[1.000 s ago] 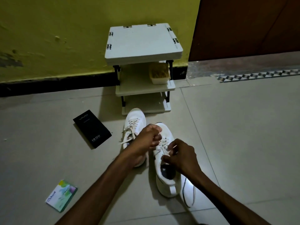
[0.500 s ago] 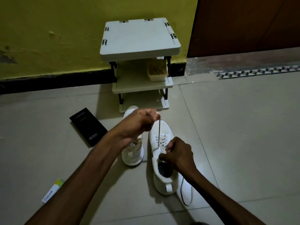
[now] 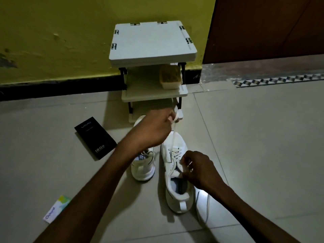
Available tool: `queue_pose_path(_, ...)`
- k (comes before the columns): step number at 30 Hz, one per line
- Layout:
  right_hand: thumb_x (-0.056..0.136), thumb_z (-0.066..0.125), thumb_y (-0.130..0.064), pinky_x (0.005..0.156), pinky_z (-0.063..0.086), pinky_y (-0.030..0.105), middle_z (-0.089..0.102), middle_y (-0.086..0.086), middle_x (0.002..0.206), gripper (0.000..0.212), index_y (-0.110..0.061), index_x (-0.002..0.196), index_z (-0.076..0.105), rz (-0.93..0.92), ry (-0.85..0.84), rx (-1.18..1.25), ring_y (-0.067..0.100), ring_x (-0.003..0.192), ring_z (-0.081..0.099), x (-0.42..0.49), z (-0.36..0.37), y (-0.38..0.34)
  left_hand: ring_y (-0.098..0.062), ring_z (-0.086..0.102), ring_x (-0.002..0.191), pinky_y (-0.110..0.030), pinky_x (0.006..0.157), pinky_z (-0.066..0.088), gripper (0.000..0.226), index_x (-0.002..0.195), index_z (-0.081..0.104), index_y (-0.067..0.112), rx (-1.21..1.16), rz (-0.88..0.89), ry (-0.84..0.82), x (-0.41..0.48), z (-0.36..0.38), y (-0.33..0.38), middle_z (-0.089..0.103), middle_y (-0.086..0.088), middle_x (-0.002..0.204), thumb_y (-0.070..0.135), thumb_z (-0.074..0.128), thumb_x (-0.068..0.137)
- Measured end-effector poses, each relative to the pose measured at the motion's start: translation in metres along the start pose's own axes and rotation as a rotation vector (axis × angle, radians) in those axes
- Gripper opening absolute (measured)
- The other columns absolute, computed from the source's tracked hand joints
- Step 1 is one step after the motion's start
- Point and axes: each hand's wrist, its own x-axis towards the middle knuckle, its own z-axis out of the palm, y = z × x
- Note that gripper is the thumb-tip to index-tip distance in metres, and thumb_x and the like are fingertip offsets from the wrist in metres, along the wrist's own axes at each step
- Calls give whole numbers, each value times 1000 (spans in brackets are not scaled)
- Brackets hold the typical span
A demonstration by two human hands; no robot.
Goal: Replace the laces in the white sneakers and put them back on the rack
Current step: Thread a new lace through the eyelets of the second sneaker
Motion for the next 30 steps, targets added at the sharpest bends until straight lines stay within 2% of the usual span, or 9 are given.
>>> queue_pose_path(2,70,78,-46,75,53,31,64,-4,97,42,-25,104,64,-33,38,-107,15,85,63,-2,3,-1,-11,57,70,-28,65,48,24,114,62,11,35,-31,16,-3,21,-12,64,-1,88,4,47,97)
queue_pose_path(6,81,67,-39,72,53,30,70,-2,87,24,-18,93,69,-104,98,-133,16,79,66,-4,6,-2,-24,68,79,-42,77,56,20,98,55,10,151,-97,44,-5,53,-43,70,-8,84,-2,52,83)
queue_pose_path(8,84,65,-37,67,53,28,71,-4,80,20,-18,85,69,-100,119,-35,13,73,67,-5,7,3,-21,68,76,-41,76,56,17,85,59,10,141,-113,17,-6,67,-55,70,-5,77,-4,52,77)
queue_pose_path(11,84,71,-40,61,47,13,68,-16,74,14,-27,80,70,-4,94,130,-2,64,65,-4,2,11,-13,66,77,-29,77,53,15,75,70,19,102,-113,14,-9,87,-66,72,3,76,6,66,80)
queue_pose_path(16,80,78,-17,70,60,34,72,-10,76,6,-21,77,75,123,48,487,6,60,68,-1,1,20,-3,69,80,-25,80,53,13,88,76,24,-31,-63,146,-16,112,-78,75,9,82,14,76,79)
queue_pose_path(20,78,81,-17,72,59,41,74,0,81,5,-15,77,76,187,5,662,19,68,70,-3,-1,22,-3,66,83,-29,79,53,30,105,66,27,-34,-74,202,-21,124,-81,71,12,79,15,77,79)
queue_pose_path(25,75,83,-18,75,61,42,74,2,81,8,-16,76,76,206,15,688,27,78,72,-3,-1,22,-8,63,82,-30,70,49,42,107,46,30,-3,-19,166,-21,129,-82,68,8,77,15,71,78)
queue_pose_path(28,75,83,-18,72,61,39,74,0,81,8,-17,76,76,198,29,677,24,76,72,-3,0,22,-10,60,83,-26,68,45,43,107,42,31,18,-14,193,-22,134,-83,65,8,78,17,70,78)
queue_pose_path(30,75,84,-19,71,61,36,74,-2,80,8,-19,76,76,181,38,665,21,75,72,-4,1,22,-12,59,83,-30,69,46,42,107,42,31,17,1,217,-25,138,-83,62,7,78,18,69,78)
